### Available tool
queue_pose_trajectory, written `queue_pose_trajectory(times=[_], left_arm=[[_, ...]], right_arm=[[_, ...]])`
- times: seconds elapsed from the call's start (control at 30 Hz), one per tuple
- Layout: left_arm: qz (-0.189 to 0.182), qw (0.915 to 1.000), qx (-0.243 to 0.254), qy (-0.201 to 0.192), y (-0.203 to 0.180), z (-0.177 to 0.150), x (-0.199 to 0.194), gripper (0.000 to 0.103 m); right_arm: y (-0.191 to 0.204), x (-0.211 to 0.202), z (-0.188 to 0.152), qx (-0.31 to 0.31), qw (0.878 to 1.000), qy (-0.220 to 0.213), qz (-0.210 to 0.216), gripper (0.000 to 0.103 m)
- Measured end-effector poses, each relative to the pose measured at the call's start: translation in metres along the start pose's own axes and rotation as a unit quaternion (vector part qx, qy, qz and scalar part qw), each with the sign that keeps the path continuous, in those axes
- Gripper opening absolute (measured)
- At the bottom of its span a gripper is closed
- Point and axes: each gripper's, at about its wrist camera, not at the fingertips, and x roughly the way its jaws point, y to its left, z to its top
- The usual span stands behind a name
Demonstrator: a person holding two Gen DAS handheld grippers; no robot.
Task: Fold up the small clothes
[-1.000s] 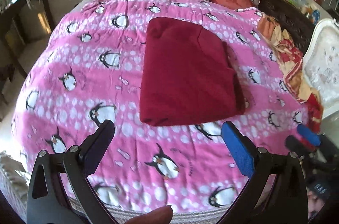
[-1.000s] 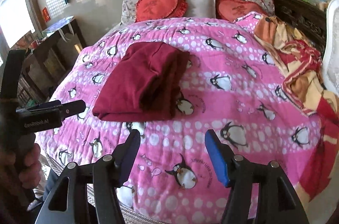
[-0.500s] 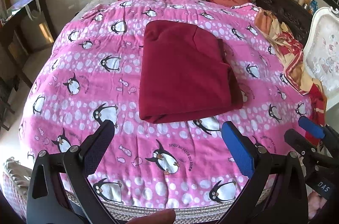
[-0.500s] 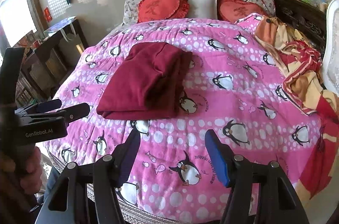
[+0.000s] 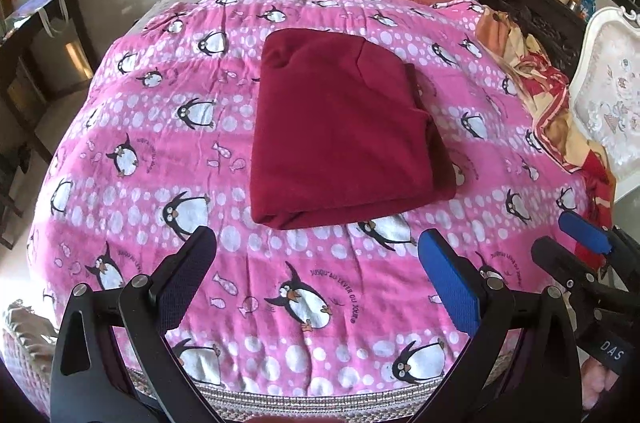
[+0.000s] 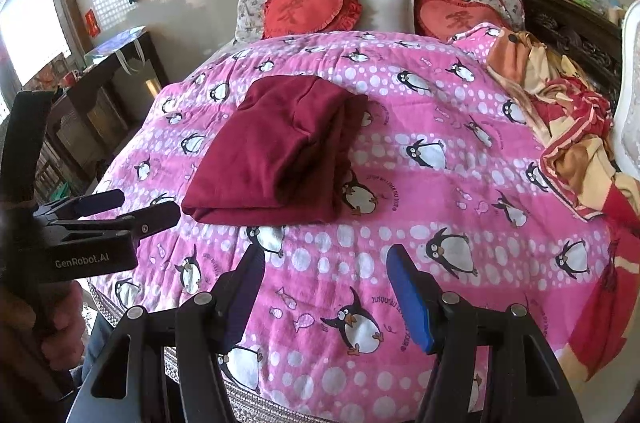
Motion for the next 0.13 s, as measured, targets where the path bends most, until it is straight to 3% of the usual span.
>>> queue_pose_trajectory(times=[0.13], left_arm=[[0.008, 1.0000, 0.001, -0.002, -0.0010, -0.0010, 0.0019, 0.101]], right_arm=[[-0.0012, 0.0019, 0.0002, 0.002, 1.000, 0.002, -0.002, 0.061]])
